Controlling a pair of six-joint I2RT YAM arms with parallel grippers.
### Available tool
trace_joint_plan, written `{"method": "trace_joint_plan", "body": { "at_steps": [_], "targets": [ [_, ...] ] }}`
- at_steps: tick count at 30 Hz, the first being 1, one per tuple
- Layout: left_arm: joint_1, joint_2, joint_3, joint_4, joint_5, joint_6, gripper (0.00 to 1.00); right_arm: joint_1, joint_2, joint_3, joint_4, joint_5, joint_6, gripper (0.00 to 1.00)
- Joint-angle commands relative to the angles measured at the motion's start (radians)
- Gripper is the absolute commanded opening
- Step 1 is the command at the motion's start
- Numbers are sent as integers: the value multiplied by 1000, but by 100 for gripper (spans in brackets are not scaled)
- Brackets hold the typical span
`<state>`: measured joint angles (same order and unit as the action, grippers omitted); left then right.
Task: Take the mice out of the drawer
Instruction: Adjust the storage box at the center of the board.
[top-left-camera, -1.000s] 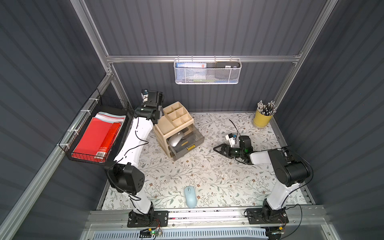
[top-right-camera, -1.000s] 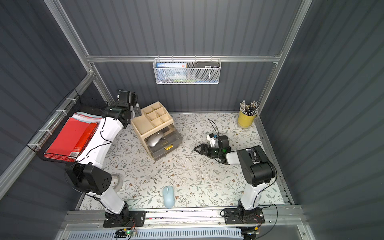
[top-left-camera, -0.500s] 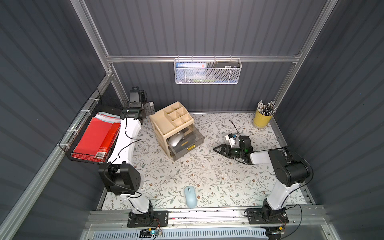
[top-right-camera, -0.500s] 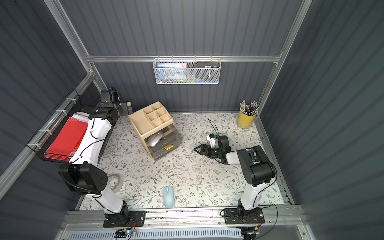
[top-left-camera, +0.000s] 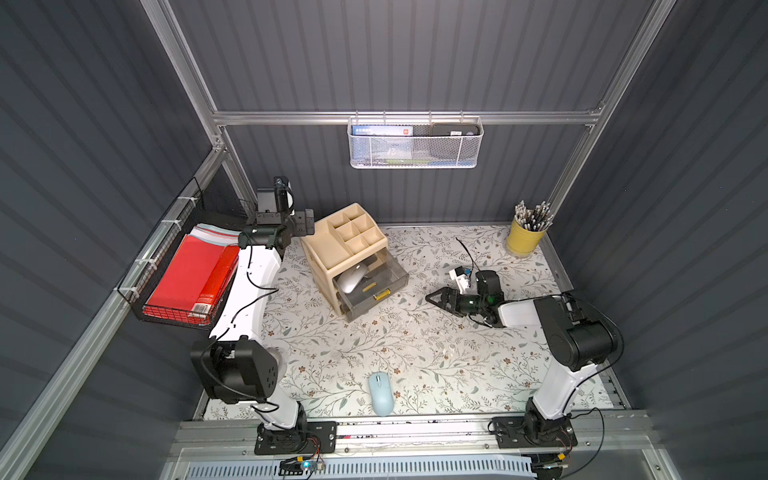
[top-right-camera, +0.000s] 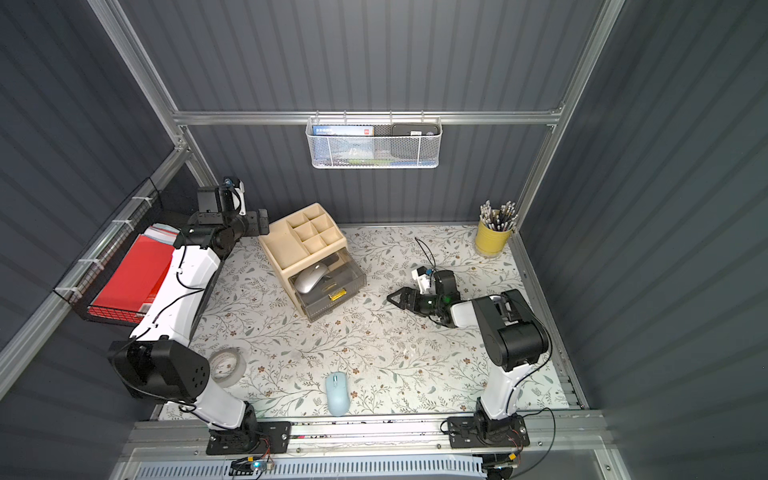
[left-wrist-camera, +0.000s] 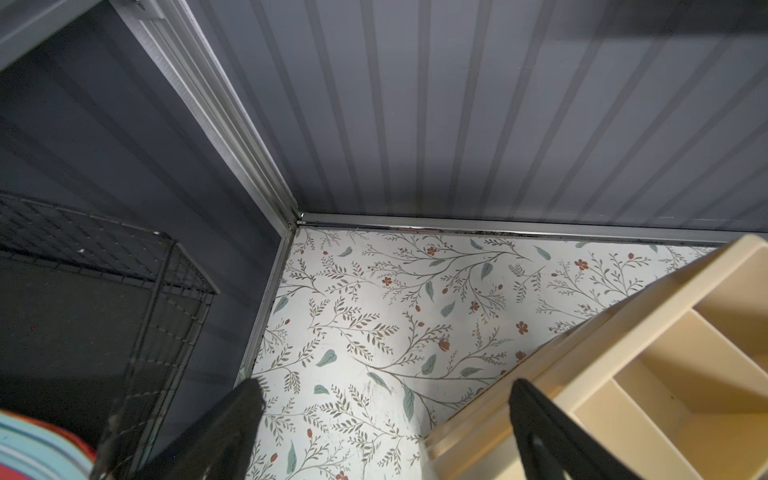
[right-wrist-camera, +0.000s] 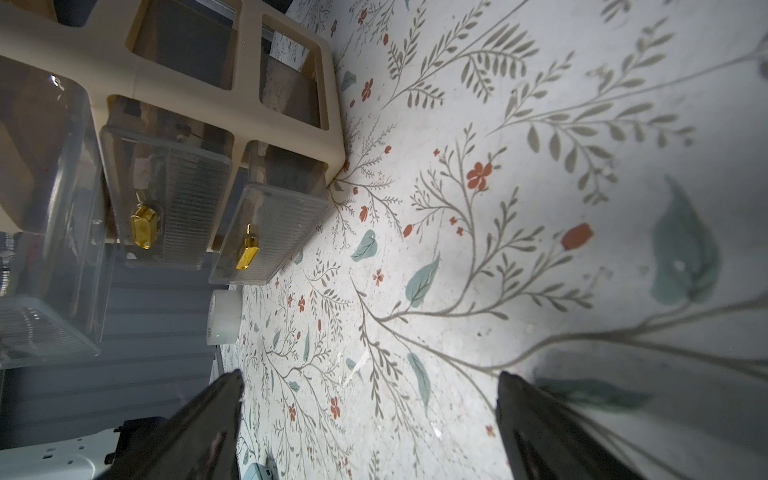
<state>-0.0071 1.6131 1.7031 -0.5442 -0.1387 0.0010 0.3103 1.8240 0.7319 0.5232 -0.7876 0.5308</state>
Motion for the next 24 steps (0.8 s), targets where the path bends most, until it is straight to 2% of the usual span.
{"method": "trace_joint_plan", "body": {
  "at_steps": [1,7,12,14,19,24],
  "targets": [
    [-2,-18,-9,16,47,26,96,4,13,17,-5,-10,-13,99],
    [-4,-58,-60,29,125,22,96,6,13,18,-4,-13,-11,99],
    [-13,-19,-66,14,116,10,95,6,1,13,-8,-10,-14,99],
    [-13,0,-51,6,136,10,92,6,-2,11,-10,-8,-17,99],
    [-14,42,-12,-19,171,4,69,6,-5,15,-18,-7,-21,99],
    [-17,38,-13,-30,213,-3,51,6,-16,15,-29,-1,-28,99]
  ]
}}
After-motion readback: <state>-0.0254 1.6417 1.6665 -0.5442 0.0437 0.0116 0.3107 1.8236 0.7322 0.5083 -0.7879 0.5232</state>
